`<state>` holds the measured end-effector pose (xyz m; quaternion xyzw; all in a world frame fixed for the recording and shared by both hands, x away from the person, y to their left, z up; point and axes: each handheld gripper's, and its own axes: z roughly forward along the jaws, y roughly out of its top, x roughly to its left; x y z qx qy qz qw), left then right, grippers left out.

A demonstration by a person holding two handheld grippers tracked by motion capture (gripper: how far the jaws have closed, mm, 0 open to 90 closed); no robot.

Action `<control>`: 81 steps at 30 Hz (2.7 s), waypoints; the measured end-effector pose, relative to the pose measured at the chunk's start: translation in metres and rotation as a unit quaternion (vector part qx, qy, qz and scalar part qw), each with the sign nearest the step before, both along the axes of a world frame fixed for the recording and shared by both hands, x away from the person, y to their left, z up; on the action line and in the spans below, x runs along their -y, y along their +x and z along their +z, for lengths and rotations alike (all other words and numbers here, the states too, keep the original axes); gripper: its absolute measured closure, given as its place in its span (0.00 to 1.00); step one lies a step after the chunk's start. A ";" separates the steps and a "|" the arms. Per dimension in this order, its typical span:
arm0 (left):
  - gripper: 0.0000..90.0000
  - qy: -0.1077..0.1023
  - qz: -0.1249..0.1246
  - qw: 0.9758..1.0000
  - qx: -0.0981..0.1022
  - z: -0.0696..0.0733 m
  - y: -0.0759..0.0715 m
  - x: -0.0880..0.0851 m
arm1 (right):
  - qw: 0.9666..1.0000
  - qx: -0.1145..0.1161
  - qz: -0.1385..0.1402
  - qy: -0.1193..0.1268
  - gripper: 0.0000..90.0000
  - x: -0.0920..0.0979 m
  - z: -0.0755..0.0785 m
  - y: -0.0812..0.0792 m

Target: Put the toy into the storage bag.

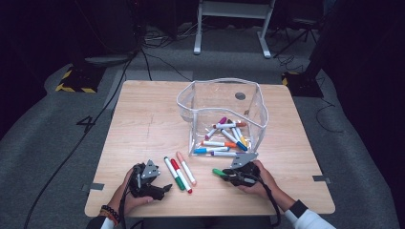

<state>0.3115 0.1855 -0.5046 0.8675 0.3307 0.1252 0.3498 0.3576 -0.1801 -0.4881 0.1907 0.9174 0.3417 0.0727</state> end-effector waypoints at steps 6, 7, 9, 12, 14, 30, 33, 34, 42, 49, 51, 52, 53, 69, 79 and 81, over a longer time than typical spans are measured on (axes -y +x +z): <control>0.16 0.000 0.001 1.000 0.000 0.000 0.000 0.000 | 1.000 -0.009 -0.016 0.009 0.83 0.041 0.000 -0.009; 0.16 0.000 0.001 1.000 0.000 0.000 0.000 0.000 | 1.000 -0.009 -0.019 0.009 0.83 0.046 0.000 -0.009; 0.16 0.000 0.001 1.000 0.000 0.000 0.000 0.000 | 1.000 -0.008 -0.024 0.010 0.83 0.053 0.000 -0.009; 0.16 0.000 0.001 1.000 0.000 0.000 0.000 0.000 | 0.999 -0.007 -0.026 0.024 0.83 0.063 0.005 -0.010; 0.16 0.000 0.001 1.000 0.000 0.000 0.000 0.000 | 0.999 0.003 -0.033 0.038 0.83 0.070 0.012 -0.012; 0.16 0.000 0.001 1.000 0.000 0.000 0.000 0.000 | 0.980 0.097 -0.087 0.148 0.83 0.137 0.097 -0.024; 0.16 0.000 0.000 1.000 0.000 0.000 0.000 0.000 | 0.978 0.118 -0.091 0.148 0.83 0.144 0.119 -0.019; 0.16 0.000 0.000 1.000 0.000 0.000 0.000 0.000 | 0.977 0.125 -0.092 0.147 0.83 0.145 0.126 -0.017; 0.16 0.000 -0.001 1.000 0.000 0.000 0.000 0.000 | 0.970 0.176 -0.076 0.148 0.83 0.138 0.197 0.011; 0.16 0.000 0.000 1.000 0.000 0.000 0.000 0.000 | 0.972 0.184 -0.052 0.134 0.83 0.104 0.235 0.047; 0.16 0.000 0.000 1.000 0.000 0.000 0.000 0.000 | 0.975 0.184 -0.041 0.120 0.83 0.091 0.238 0.056; 0.16 0.000 0.000 1.000 0.000 0.000 0.000 0.000 | 0.976 0.183 -0.038 0.112 0.83 0.084 0.239 0.062; 0.16 0.000 0.000 1.000 0.000 0.000 0.000 0.000 | 0.977 0.179 -0.032 0.110 0.83 0.077 0.239 0.067; 0.16 0.000 0.000 1.000 0.000 0.000 0.000 0.000 | 0.993 0.116 0.000 -0.019 0.83 -0.016 0.201 0.132; 0.16 0.000 0.000 1.000 0.000 0.000 0.000 0.000 | 0.994 0.031 0.006 -0.105 0.83 -0.020 0.178 0.153; 0.16 0.000 0.000 1.000 0.000 0.000 0.000 0.000 | 0.993 0.013 0.019 -0.119 0.83 -0.022 0.176 0.152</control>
